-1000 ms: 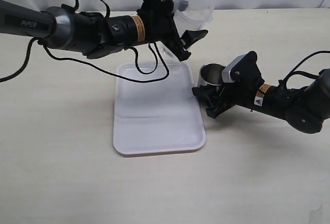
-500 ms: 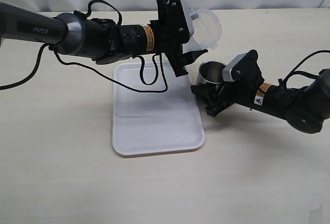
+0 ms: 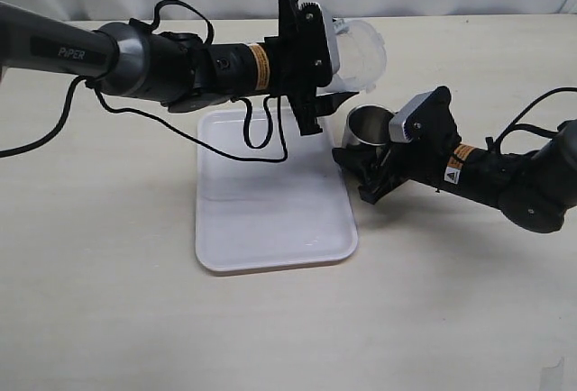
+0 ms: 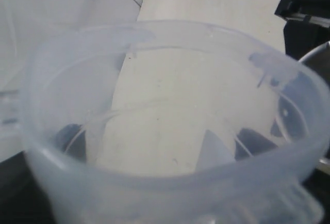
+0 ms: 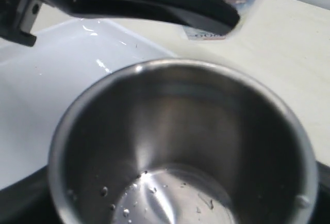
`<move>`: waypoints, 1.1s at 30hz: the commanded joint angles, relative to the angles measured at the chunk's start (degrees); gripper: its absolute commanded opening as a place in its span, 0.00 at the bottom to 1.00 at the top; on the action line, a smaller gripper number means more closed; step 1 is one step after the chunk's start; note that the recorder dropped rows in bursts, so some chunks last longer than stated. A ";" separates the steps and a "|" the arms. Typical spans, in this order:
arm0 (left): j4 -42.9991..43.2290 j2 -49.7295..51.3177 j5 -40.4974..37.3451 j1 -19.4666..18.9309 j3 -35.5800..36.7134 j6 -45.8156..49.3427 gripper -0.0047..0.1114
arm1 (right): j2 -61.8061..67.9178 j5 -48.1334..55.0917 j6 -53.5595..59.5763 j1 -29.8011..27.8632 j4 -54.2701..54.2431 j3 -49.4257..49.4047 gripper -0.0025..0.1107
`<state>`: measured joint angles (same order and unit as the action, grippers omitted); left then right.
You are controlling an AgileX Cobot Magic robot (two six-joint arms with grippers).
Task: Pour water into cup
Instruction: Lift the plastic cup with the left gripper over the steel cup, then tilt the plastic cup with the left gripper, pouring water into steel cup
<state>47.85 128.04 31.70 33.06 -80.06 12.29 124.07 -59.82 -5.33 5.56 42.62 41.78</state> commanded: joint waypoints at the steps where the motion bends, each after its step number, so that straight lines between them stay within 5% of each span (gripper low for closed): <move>1: -0.59 -0.57 1.36 1.08 -0.68 4.71 0.04 | -0.21 -1.45 -0.04 -0.12 0.47 0.31 0.06; 33: -0.59 -0.57 0.77 1.63 -0.68 24.96 0.04 | -0.21 -1.45 -0.04 -0.12 0.47 0.31 0.06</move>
<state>47.85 128.04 30.88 34.19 -80.06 35.04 124.07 -59.86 -5.33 5.56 42.62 41.78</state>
